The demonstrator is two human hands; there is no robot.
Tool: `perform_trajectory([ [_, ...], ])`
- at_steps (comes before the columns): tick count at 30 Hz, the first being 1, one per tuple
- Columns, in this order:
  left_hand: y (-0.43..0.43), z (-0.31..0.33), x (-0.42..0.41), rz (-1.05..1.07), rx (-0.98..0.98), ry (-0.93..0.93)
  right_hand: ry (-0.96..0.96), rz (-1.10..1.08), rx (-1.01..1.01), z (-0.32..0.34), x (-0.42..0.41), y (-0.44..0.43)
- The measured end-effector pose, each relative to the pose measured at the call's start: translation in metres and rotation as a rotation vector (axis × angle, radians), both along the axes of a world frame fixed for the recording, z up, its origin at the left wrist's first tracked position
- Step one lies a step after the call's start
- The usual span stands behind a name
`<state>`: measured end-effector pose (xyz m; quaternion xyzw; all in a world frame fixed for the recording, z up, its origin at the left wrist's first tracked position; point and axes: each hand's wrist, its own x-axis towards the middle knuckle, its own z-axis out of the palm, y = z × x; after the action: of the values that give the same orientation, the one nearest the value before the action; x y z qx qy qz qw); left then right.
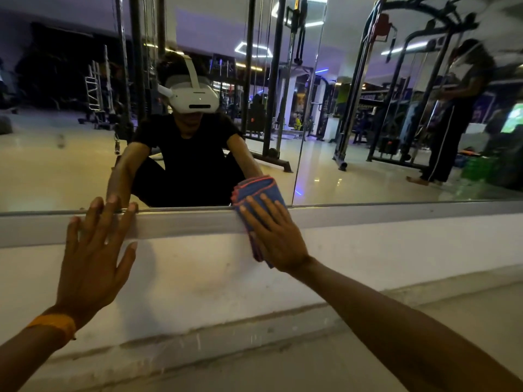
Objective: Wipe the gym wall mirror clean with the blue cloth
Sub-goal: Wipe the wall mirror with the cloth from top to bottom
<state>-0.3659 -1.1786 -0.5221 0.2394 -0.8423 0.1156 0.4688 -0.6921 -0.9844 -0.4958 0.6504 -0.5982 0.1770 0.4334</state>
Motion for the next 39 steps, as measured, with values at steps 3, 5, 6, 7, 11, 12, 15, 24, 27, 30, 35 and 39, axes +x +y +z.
perform_trajectory([
  [3,-0.004,0.002,0.011,-0.017,0.018,-0.001,-0.148,-0.115,-0.058,-0.011,-0.037,0.038],
  [5,-0.007,0.003,0.016,-0.013,-0.007,-0.012,-0.289,-0.12,-0.109,-0.015,-0.021,0.031],
  [6,-0.007,0.002,0.016,-0.011,-0.01,-0.012,-0.326,-0.093,-0.126,-0.017,-0.001,0.019],
  [7,-0.007,0.002,0.016,-0.008,-0.001,-0.003,-0.317,-0.046,-0.122,-0.017,0.024,0.001],
  [11,-0.013,0.0,0.021,0.029,0.022,0.024,-0.001,0.173,0.035,-0.005,0.123,-0.079],
  [12,-0.017,0.0,0.026,0.046,0.021,0.028,0.04,0.192,0.058,0.002,0.136,-0.091],
  [15,-0.03,0.002,0.047,0.069,0.062,0.082,0.056,0.145,0.063,0.006,0.13,-0.09],
  [24,-0.034,-0.004,0.061,0.061,0.03,-0.003,-0.25,-0.041,-0.085,-0.011,0.042,-0.02],
  [27,-0.033,-0.005,0.058,0.061,0.045,0.016,-0.026,0.077,-0.07,-0.005,0.105,-0.075],
  [30,-0.034,-0.005,0.061,0.064,0.056,0.051,0.129,0.158,-0.012,0.011,0.168,-0.123],
  [35,-0.04,-0.005,0.073,0.105,0.073,0.049,0.104,0.106,-0.037,0.004,0.122,-0.1],
  [39,-0.043,-0.007,0.078,0.14,0.022,-0.01,0.054,-0.007,-0.095,-0.006,0.02,-0.029],
])
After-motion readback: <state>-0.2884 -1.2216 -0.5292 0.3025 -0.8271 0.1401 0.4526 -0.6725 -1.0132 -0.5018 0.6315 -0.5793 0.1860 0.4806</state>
